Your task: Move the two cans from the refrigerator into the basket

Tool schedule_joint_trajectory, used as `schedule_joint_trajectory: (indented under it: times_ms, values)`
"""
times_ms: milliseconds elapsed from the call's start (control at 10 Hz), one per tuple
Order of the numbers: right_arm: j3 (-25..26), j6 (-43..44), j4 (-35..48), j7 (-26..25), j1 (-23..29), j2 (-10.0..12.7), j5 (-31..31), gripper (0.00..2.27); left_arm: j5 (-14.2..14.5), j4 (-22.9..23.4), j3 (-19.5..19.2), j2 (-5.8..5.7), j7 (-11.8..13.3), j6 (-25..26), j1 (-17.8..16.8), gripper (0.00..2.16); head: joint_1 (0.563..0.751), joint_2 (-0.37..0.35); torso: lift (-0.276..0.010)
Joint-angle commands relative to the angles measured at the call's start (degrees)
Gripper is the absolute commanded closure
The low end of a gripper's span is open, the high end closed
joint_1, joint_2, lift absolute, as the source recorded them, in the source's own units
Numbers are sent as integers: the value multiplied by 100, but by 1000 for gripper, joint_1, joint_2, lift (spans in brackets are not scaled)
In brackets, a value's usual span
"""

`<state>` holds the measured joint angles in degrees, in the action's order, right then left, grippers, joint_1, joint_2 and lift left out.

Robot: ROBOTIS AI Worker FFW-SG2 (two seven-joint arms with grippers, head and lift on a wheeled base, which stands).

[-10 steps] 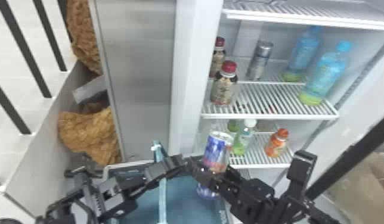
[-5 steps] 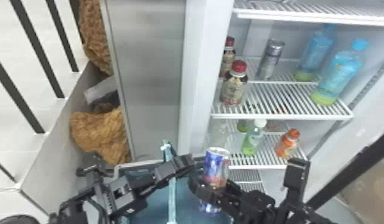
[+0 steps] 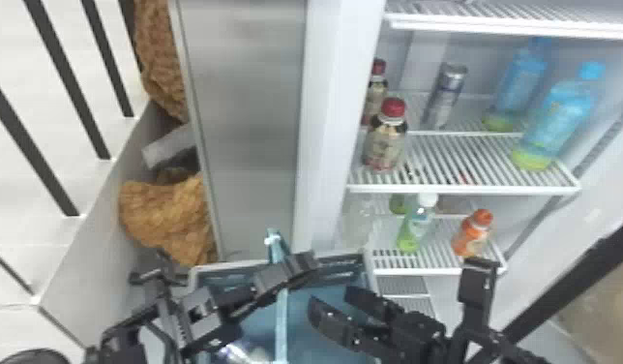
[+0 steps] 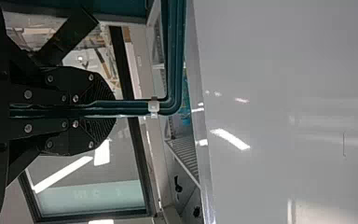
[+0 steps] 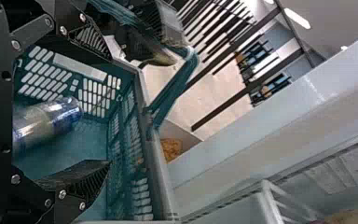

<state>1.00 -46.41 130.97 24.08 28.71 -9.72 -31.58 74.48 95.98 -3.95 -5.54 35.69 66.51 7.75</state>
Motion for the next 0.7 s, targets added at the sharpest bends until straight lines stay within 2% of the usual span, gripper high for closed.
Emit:
schedule_joint_trajectory:
  times_ms: [0, 300, 600]
  values:
    - [197, 240, 58, -9, 26, 49, 62, 295, 2, 0, -5, 0, -1, 0, 13, 1191, 695, -98, -31]
    - [962, 732, 354, -9, 54, 190, 393, 297, 13, 0, -16, 0, -1, 0, 13, 1191, 695, -172, -31]
    - [1374, 1140, 410, -79, 96, 278, 473, 298, 2, 0, 30, 9, -1, 0, 13, 1191, 695, -252, -31]
